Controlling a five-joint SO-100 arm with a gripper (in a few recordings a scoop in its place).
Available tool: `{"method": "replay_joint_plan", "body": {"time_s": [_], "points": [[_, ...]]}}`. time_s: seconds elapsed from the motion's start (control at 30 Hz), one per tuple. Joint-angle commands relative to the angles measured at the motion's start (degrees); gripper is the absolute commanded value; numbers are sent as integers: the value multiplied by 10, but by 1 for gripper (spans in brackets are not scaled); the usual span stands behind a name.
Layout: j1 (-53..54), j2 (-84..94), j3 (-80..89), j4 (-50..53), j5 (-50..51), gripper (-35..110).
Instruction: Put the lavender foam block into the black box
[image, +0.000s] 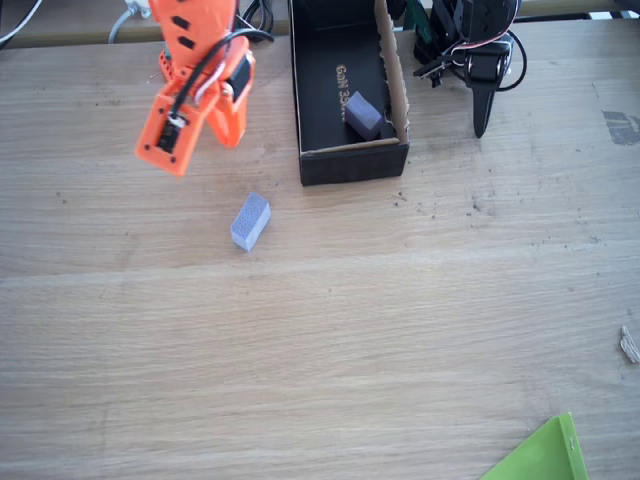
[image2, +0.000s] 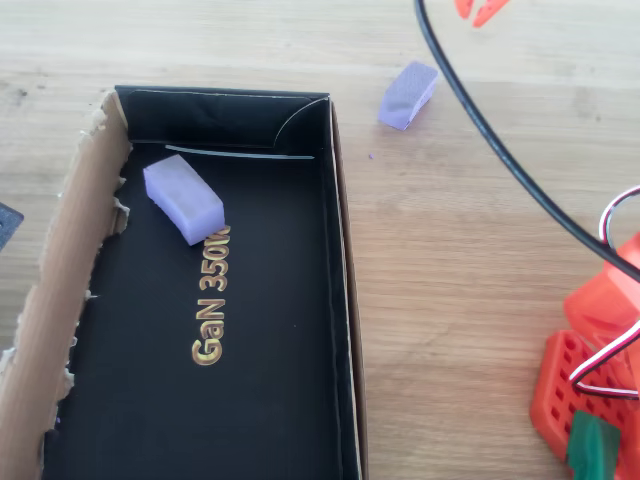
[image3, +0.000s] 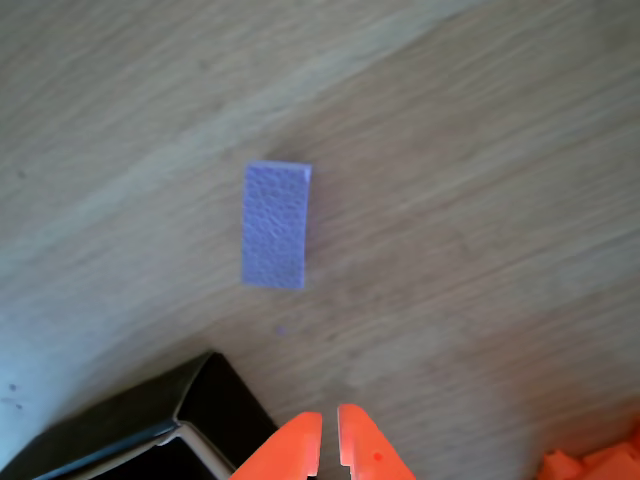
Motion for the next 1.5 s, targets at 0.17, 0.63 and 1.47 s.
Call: {"method": "replay_joint_plan", "body": {"time_s": [0.17, 0.63, 1.47], "points": [[-7, -7, -20, -8, -7, 0], [-11, -95, -86, -4, 2, 0], [13, -85, -67, -2, -20, 30]]}}
